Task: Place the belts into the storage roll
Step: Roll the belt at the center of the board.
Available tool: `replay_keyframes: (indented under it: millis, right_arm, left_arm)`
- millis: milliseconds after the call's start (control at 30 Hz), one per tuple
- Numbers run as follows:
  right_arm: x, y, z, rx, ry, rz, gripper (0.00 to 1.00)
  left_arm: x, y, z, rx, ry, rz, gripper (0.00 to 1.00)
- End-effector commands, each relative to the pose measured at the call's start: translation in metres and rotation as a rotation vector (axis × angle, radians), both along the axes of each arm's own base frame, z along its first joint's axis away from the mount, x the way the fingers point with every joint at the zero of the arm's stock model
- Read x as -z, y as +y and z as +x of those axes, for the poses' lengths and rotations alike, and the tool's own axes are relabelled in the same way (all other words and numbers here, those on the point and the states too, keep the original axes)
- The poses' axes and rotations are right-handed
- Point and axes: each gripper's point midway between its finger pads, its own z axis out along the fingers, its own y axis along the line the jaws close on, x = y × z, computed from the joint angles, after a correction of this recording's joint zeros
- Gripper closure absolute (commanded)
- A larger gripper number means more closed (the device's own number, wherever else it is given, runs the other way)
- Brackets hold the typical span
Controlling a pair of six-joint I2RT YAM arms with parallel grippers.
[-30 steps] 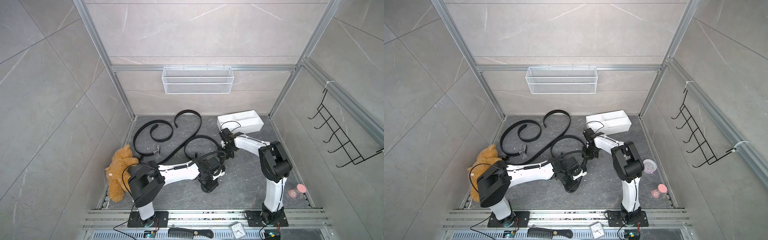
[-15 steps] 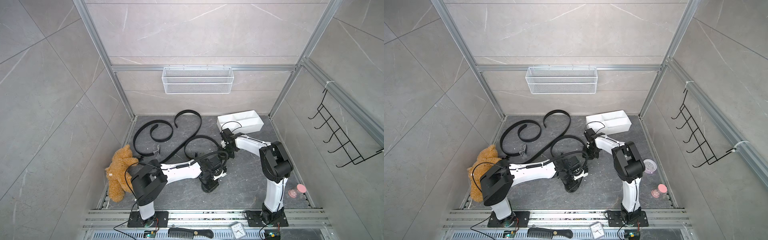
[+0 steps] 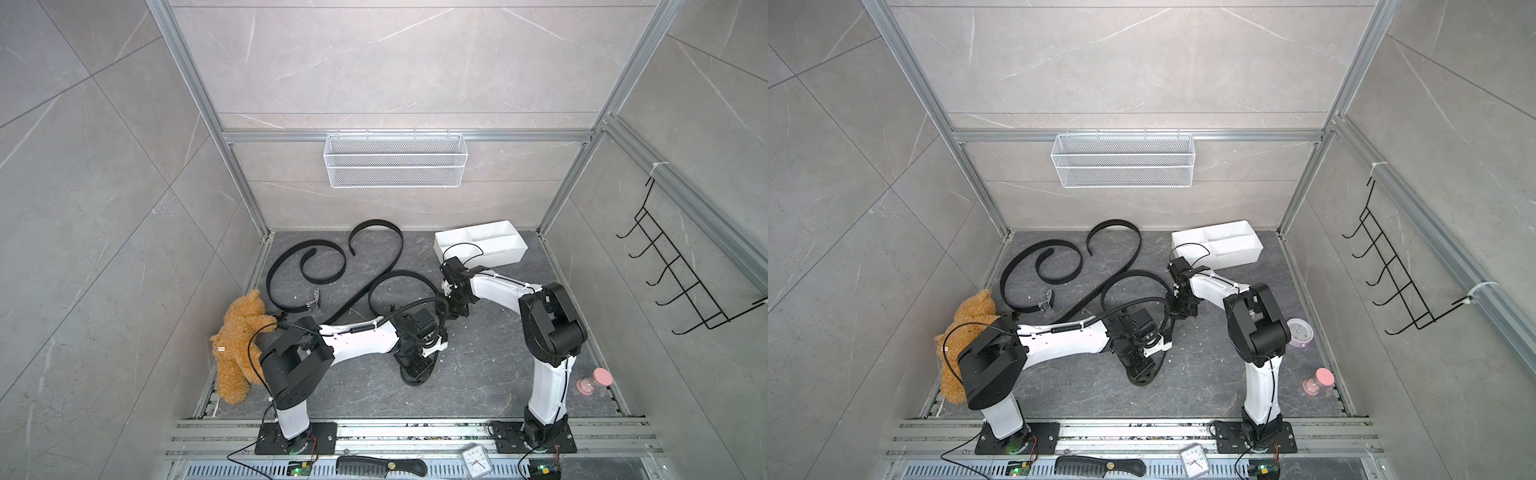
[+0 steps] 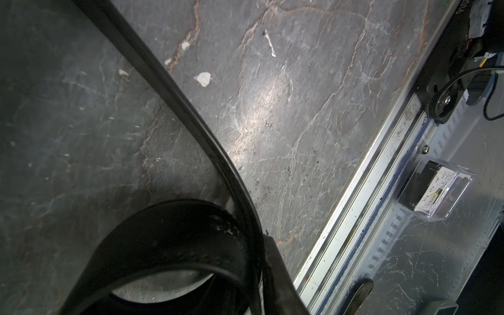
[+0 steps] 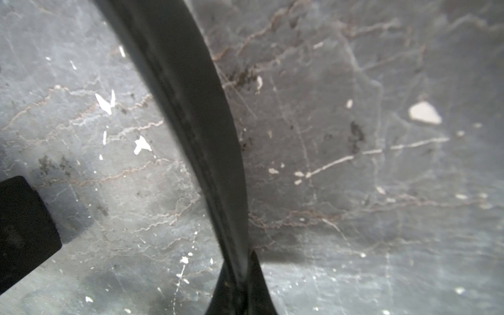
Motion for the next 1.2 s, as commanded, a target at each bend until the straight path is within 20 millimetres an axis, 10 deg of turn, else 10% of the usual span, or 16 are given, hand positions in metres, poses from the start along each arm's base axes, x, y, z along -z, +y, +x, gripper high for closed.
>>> replay_keyframes:
  millis: [0,233,467,600,800,1167]
  right_arm:
    - [-0.006,-0.001,0.007,-0.025,-0.054,-0.025,1.0]
    - [-0.01,-0.003,0.014,-0.031,-0.07,-0.055,1.0]
    - [-0.02,0.009,0.014,-0.034,-0.056,0.004,1.0]
    - [-0.021,0.004,0.006,-0.027,-0.05,-0.008,0.78]
    - [-0.045,-0.011,-0.015,0.0,-0.081,-0.022,0.42]
    - [-0.049,-0.007,-0.096,0.142,-0.03,0.132,0.35]
  left_arm:
    - [0.007,0.006,0.017,-0.076,-0.029,0.044,0.92]
    - [-0.011,0.011,0.02,-0.046,-0.084,0.0,0.95]
    - [0.015,0.031,0.033,-0.075,-0.11,0.197,1.0]
    - [0.025,0.026,0.029,-0.111,-0.074,0.175,1.0]
    - [0.025,0.026,0.029,-0.151,-0.072,0.154,1.0]
    - [0.022,0.024,0.032,-0.179,-0.102,0.109,1.0]
